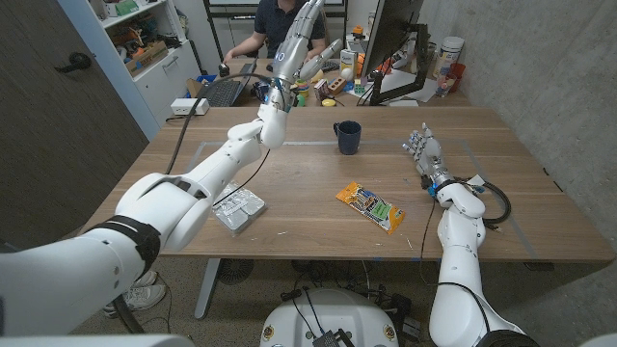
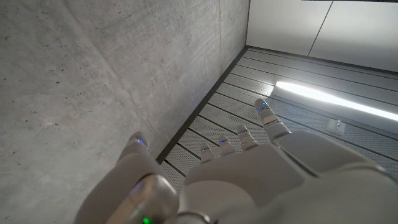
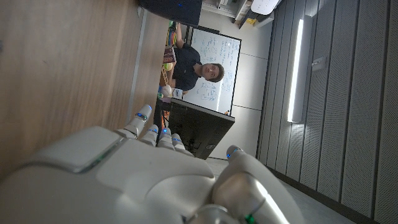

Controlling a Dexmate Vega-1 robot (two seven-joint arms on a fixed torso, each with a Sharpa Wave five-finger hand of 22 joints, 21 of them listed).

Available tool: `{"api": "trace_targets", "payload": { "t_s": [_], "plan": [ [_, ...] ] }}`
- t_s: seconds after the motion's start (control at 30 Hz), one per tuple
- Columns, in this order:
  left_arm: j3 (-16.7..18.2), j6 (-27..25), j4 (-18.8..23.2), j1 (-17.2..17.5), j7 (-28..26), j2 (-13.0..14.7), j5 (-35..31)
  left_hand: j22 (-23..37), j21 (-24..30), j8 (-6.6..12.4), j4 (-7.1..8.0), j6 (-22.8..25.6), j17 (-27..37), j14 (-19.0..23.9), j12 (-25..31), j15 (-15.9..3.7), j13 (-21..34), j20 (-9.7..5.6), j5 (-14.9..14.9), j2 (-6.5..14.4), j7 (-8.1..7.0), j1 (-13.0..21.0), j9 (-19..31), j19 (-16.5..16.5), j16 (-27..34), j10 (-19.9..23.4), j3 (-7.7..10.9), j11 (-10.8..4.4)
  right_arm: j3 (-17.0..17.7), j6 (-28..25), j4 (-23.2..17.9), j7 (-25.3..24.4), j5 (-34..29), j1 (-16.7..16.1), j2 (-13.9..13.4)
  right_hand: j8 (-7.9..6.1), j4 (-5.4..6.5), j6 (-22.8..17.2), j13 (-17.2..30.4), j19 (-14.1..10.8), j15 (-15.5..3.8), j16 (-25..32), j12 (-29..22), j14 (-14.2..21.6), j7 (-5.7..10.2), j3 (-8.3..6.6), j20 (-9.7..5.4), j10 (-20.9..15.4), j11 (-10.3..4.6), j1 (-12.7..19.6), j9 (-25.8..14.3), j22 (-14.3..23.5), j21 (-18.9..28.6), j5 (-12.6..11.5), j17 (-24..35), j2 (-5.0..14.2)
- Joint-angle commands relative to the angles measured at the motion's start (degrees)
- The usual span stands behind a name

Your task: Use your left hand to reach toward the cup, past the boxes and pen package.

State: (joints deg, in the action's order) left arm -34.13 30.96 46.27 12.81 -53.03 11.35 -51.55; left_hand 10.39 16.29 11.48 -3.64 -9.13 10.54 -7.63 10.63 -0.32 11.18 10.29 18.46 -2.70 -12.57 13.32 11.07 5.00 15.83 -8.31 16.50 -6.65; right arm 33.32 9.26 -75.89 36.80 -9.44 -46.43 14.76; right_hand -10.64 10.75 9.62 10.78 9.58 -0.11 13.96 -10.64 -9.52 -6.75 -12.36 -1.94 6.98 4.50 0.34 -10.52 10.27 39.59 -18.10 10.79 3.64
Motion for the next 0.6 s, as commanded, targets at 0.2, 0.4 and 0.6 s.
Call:
{"api": "trace_targets", "payload": {
  "t_s": [0.2, 0.4, 0.6],
  "plan": [
    [-4.2, -4.4, -4.9, -6.6, 14.5, -2.5, -4.5, -0.1, -0.5, 0.71, -1.41, 1.1, 0.1, 2.0, 0.3, -0.12, 0.2, 1.87, 0.2, -0.5, -0.18, 2.1, 0.4, 1.5, 0.3, -0.6, 0.17, -0.27, 1.3, -0.6, -1.8, -0.2, 0.3, -1.1, 0.9, -0.49, 0.00, -0.2, 0.3, 1.5, 0.42, 0.4, -0.5, -2.9, -0.14, 0.04, -0.67, -0.3, -0.11, -0.2, -0.2, 0.3, -0.1, -0.5, 0.1, 6.16],
    [-4.9, -7.7, -1.4, -6.2, 24.4, -1.6, -5.0, -0.1, -0.8, 0.97, -2.22, 1.5, 0.3, 3.2, 1.1, 0.84, 0.3, 1.91, 0.3, -1.0, -0.16, 3.0, 0.5, 2.7, 0.6, 1.2, -0.01, 0.60, 1.4, -0.2, -1.5, -0.3, 0.4, -1.1, 0.9, -0.55, 0.00, -0.3, 0.3, 1.4, 0.53, 0.4, -0.6, -2.7, -0.16, 0.11, -0.50, -0.5, -0.11, -0.2, -0.2, 0.3, -0.1, -0.5, 0.1, 6.09],
    [-6.3, -7.5, -3.1, -7.7, 30.2, -1.8, -5.3, -0.1, -1.0, 1.26, -2.76, 2.1, 0.4, 2.6, 1.1, 1.88, 0.4, 1.96, 0.4, -1.3, -0.14, 3.7, 0.6, 3.3, 0.2, 1.4, -0.07, 0.91, 1.4, 0.4, -0.5, -0.4, 0.4, -0.7, 0.8, -0.55, -0.01, -0.4, 0.3, 1.3, 0.78, 0.5, -0.6, -2.5, -0.14, 0.23, -0.24, -0.6, -0.08, -0.2, -0.2, 0.3, -0.2, -0.5, 0.1, 5.99]
  ]
}}
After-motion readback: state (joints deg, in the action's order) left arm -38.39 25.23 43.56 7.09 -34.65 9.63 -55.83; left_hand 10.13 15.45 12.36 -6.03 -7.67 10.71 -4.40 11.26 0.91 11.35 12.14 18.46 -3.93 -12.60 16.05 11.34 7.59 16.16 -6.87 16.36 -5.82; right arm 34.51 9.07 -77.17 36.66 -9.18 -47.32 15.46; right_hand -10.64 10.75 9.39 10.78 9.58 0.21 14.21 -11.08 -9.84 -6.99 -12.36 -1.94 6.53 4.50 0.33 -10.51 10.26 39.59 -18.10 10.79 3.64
